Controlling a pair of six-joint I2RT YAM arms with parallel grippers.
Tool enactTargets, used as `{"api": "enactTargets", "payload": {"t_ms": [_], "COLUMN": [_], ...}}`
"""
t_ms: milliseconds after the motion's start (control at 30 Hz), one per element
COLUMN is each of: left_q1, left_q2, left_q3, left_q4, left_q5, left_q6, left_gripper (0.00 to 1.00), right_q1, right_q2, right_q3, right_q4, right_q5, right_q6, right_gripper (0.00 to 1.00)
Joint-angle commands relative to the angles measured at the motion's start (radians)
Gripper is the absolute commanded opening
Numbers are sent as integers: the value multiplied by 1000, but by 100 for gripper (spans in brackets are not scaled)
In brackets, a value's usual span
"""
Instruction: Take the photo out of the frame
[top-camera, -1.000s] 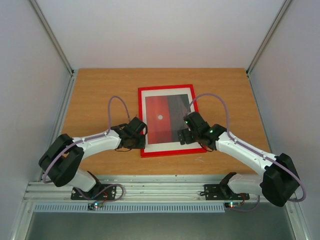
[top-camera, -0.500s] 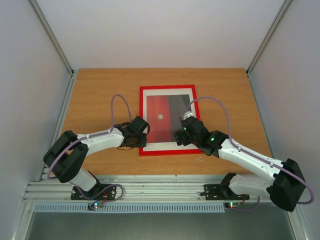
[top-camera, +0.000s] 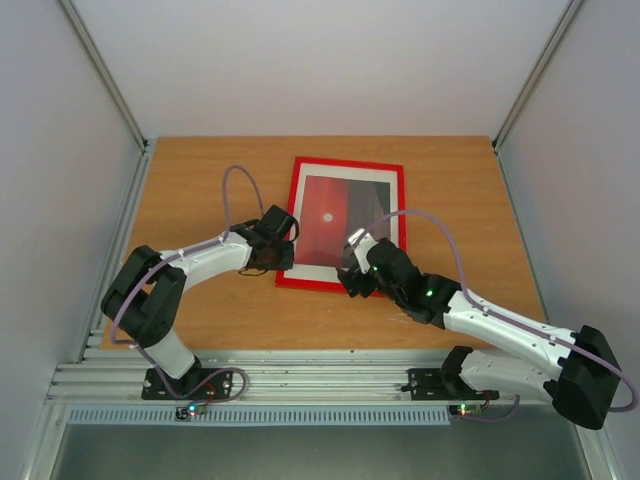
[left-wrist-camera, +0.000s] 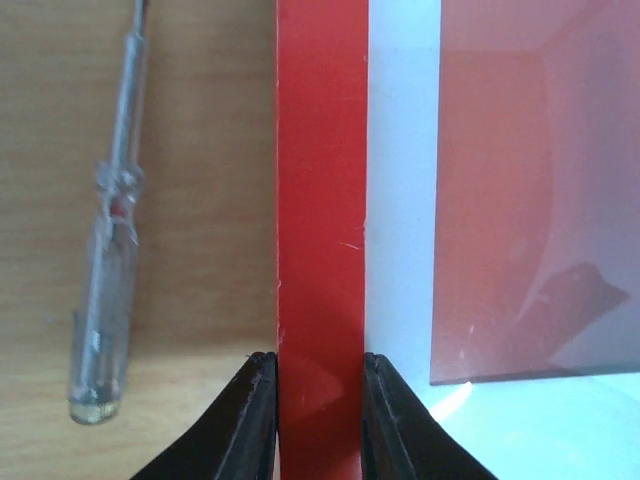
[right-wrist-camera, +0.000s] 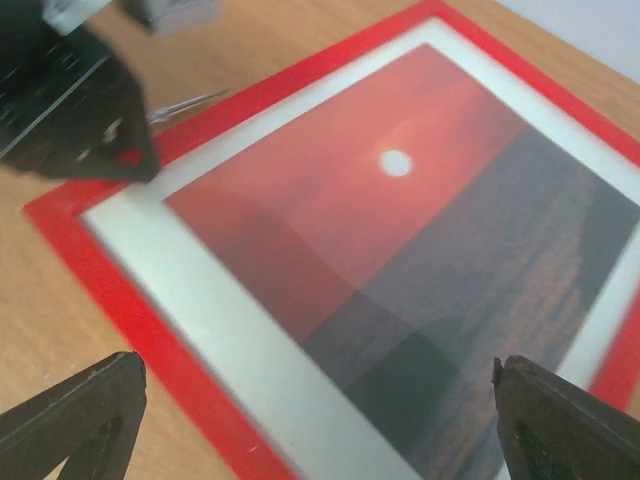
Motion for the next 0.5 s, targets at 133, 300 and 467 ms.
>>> {"api": "enactTargets", "payload": {"t_ms": [133,300,467], "left_q1": [68,74,75], "left_q2": [9,-3,-16], "left_q3": [124,154,168], "left_q4": [42,24,8], "left_q5": [41,31,19], "left_q6": [56,66,67], "left_gripper": [6,6,6], "right_q1": [130,238,312], "right_q2": [147,307,425], "right_q3": [-16,4,39], "right_q4": [169,281,349], "right_q5": [-29,137,294], "right_q6": [-267,-398,-496], "right_gripper": [94,93,89]}}
